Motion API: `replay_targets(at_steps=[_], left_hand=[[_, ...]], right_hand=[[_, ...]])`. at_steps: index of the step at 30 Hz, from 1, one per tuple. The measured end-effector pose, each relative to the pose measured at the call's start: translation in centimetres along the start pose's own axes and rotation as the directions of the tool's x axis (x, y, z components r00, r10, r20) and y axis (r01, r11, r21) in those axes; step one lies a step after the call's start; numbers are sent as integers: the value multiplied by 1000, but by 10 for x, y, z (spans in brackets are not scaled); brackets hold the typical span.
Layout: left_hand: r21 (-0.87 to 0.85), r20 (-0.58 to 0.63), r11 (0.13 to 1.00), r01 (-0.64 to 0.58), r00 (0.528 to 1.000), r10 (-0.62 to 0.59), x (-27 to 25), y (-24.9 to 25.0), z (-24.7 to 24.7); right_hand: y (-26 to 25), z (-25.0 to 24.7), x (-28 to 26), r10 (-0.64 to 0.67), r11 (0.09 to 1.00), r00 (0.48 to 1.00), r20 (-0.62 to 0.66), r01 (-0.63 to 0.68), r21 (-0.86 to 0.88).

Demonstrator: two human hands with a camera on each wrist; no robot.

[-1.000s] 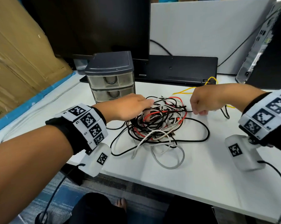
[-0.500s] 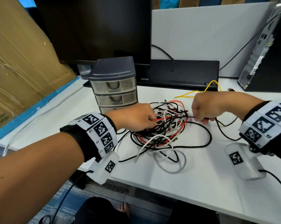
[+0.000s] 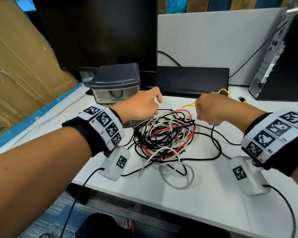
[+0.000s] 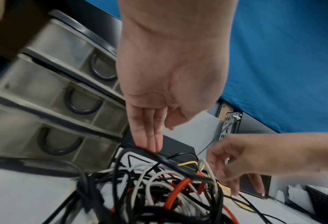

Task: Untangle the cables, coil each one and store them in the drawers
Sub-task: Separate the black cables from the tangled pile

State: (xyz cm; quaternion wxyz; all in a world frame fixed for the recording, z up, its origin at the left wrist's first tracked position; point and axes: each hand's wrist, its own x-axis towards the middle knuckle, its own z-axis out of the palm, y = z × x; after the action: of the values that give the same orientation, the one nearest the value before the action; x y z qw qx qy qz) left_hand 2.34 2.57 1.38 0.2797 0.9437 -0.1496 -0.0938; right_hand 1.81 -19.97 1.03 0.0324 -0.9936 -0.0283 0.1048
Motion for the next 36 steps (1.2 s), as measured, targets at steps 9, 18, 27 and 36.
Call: replay_targets(at_steps=[9, 18, 27, 36], left_hand=[[299, 199, 954, 22, 976, -85, 28, 14, 18], [450, 68, 890, 71, 991, -113, 49, 9, 16], [171, -447, 960, -224, 850, 278, 33, 18, 3], [20, -472, 914, -406, 802, 367, -3, 23, -6]], right_hand=[[-15, 14, 13, -326, 942, 944, 56, 319, 108], [-12, 18, 11, -243, 960, 967, 70, 230, 161], [-8, 3, 9, -121, 859, 990, 75, 67, 508], [-24, -29, 2, -46, 806, 969, -244, 180, 564]])
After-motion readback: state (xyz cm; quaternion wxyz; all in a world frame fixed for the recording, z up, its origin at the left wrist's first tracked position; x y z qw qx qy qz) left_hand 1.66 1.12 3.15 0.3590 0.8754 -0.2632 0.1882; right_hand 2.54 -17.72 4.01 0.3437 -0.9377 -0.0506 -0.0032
